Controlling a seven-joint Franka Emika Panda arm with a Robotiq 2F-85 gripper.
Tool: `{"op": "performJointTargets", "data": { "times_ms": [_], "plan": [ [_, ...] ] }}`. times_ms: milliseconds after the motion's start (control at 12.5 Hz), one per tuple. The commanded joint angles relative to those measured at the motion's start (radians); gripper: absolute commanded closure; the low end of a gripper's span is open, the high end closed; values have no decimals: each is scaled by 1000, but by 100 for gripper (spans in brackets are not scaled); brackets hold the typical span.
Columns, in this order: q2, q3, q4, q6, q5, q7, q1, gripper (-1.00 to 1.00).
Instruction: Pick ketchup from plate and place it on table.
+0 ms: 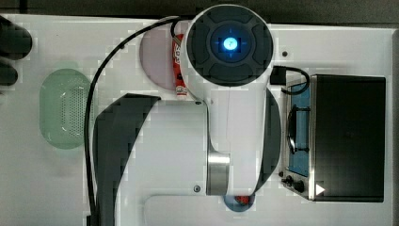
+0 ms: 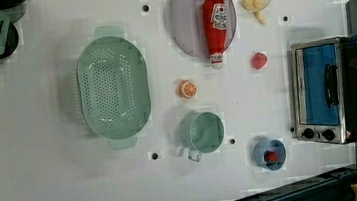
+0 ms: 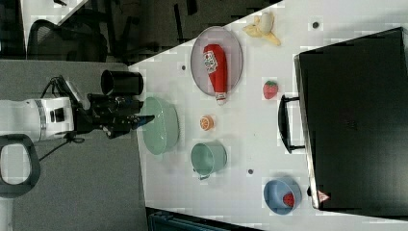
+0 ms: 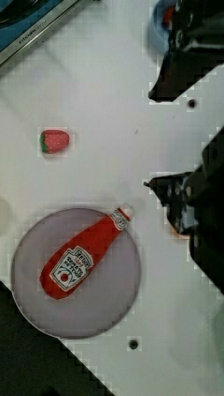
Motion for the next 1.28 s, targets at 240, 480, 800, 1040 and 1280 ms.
{"op": "performJointTargets", "data": {
  "times_ms": [240, 480, 800, 1040, 1280],
  "plan": [
    [-51, 61, 10, -147, 29, -69, -89, -83],
    [25, 82, 12, -71, 30, -70, -84, -100],
    [151, 102, 17, 104, 30, -153, -77, -100],
    [262, 115, 47, 157, 29, -269, -69, -100],
    [382, 124, 110, 175, 13, -384, -57, -100]
  ]
}}
